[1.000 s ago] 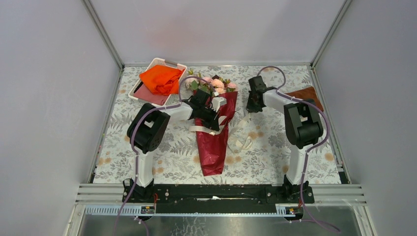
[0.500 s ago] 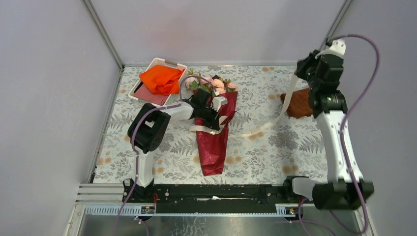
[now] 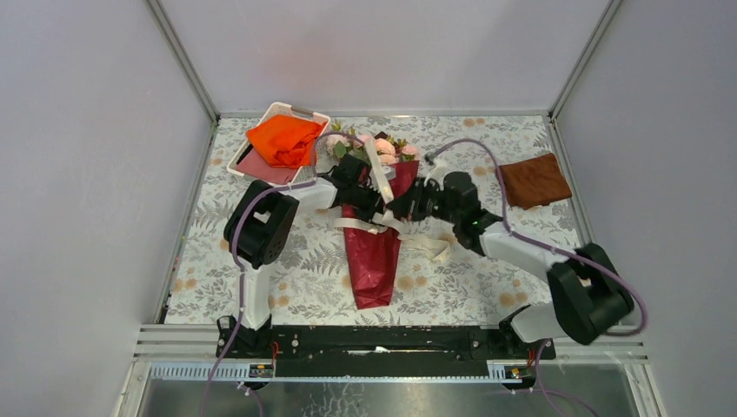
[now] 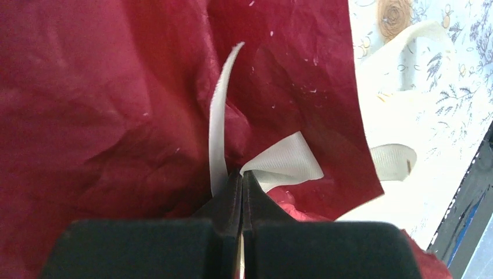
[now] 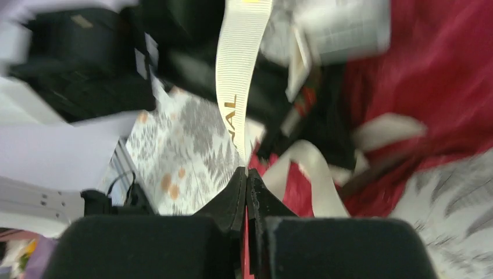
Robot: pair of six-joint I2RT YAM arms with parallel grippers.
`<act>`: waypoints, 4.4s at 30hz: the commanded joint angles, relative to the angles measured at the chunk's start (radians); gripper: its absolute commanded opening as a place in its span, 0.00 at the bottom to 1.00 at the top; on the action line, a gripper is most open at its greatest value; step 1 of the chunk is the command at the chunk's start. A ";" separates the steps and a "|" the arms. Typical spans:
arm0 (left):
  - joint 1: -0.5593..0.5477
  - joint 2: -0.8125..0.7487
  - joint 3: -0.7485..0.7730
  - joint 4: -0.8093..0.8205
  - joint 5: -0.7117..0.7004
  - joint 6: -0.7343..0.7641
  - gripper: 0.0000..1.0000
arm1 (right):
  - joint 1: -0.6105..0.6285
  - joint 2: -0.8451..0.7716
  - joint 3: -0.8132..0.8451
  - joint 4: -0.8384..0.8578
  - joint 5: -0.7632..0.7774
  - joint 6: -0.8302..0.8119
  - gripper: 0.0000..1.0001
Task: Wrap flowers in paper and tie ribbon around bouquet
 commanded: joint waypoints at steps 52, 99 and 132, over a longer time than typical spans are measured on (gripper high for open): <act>0.023 -0.123 0.471 -0.147 0.245 0.032 0.00 | -0.024 0.716 0.433 0.018 -0.245 -0.024 0.10; 0.146 -0.125 0.067 0.126 0.004 0.022 0.00 | -0.006 0.236 0.265 -0.315 0.249 -0.334 0.66; -0.032 -0.227 0.219 -0.527 -0.064 1.063 0.45 | -0.111 0.539 0.375 -0.291 -0.048 -0.021 0.00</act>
